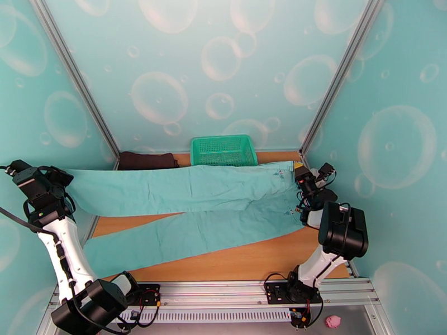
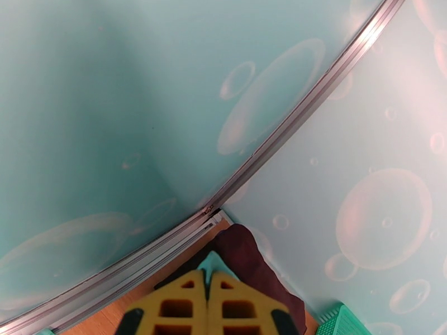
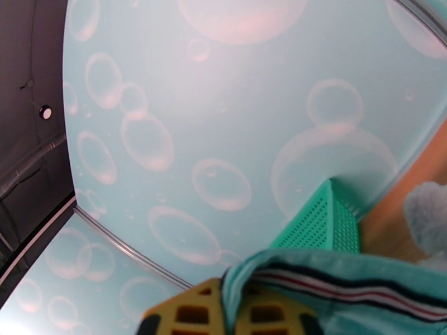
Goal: Fold and stack the trousers
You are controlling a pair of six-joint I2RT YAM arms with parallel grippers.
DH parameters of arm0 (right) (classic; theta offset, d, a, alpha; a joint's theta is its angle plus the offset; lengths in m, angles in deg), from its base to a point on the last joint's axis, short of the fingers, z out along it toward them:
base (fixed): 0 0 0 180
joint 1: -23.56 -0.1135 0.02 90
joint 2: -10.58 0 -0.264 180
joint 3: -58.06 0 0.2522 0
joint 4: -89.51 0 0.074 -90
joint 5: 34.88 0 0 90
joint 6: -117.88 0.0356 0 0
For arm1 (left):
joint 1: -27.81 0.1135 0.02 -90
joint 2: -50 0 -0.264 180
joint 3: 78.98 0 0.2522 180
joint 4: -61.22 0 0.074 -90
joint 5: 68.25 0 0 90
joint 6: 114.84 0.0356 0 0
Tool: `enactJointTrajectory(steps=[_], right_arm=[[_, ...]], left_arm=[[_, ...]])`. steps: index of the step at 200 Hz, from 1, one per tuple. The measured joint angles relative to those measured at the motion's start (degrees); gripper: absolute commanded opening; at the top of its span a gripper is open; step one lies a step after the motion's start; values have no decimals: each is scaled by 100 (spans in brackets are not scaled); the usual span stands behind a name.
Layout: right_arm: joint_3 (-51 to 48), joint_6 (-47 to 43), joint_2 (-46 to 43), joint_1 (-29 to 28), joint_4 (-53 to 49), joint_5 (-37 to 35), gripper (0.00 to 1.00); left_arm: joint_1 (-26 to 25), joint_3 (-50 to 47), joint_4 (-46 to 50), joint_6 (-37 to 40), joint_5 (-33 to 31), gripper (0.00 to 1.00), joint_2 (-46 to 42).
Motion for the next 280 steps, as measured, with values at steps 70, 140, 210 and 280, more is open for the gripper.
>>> enactJointTrajectory(steps=[70,140,210,280], right_arm=[[-597,409,31,492,59,645,0],[-1082,876,-170,1128,57,1449,0],[-890,-1718,-3309,1294,-4610,671,0],[-1335,-2870,-2820,1836,-6216,570,0]], left_arm=[[341,-726,-59,-52,269,0,-468],[382,-1056,-61,-66,319,0,-708],[289,-1539,-118,129,1346,0,-562],[-31,-1808,-96,144,1460,0,-632]])
